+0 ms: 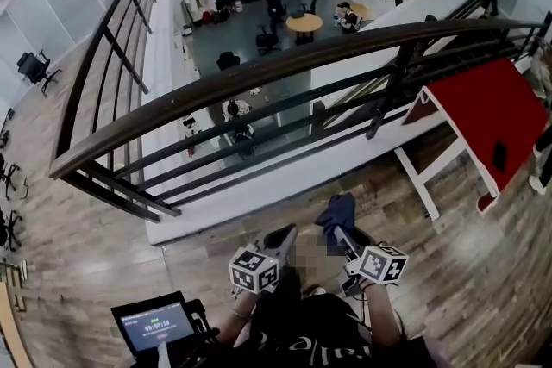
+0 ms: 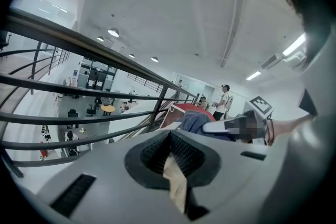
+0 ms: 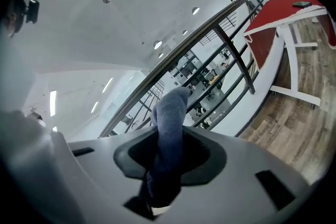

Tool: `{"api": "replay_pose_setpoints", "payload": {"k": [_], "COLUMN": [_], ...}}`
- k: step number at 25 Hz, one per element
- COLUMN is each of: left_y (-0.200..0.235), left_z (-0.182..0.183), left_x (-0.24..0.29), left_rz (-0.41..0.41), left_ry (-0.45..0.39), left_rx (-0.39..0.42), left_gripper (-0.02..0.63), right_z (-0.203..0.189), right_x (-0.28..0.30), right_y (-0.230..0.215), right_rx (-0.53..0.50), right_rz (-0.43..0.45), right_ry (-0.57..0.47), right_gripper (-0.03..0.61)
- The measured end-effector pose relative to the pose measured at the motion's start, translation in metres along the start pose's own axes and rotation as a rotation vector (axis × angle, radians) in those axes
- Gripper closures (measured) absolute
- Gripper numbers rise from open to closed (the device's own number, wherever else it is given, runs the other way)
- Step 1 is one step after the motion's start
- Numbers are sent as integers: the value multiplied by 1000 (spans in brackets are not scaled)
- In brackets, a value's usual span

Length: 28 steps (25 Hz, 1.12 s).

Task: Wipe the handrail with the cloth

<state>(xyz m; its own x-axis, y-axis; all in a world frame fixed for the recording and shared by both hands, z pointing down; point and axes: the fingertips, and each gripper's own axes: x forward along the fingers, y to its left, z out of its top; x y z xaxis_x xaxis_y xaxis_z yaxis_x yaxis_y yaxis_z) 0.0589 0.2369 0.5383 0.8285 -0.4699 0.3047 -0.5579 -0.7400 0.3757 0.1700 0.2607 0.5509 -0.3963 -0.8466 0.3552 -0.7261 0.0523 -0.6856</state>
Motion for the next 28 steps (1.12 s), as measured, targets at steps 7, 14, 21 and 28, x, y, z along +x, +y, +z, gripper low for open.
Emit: {"api": "replay_pose_setpoints", "payload": {"k": [7, 14, 21, 28], "left_y": [-61, -70, -71, -77], "left_z": [-14, -26, -25, -30], "left_x": [-38, -52, -60, -64], "left_rz": [19, 43, 61, 51], "left_ry": [-29, -63, -87, -84], "left_rx": [13, 35, 25, 34], "left_gripper": [611, 611, 611, 611], "right_z": [-23, -41, -51, -56], "right_x": [-52, -55, -59, -65], "right_y": [38, 49, 51, 50], "right_rx": [-113, -156, -188, -190], "right_rz": [89, 144, 155, 153], "right_ry": [38, 45, 69, 59], "right_gripper": [480, 480, 480, 480]}}
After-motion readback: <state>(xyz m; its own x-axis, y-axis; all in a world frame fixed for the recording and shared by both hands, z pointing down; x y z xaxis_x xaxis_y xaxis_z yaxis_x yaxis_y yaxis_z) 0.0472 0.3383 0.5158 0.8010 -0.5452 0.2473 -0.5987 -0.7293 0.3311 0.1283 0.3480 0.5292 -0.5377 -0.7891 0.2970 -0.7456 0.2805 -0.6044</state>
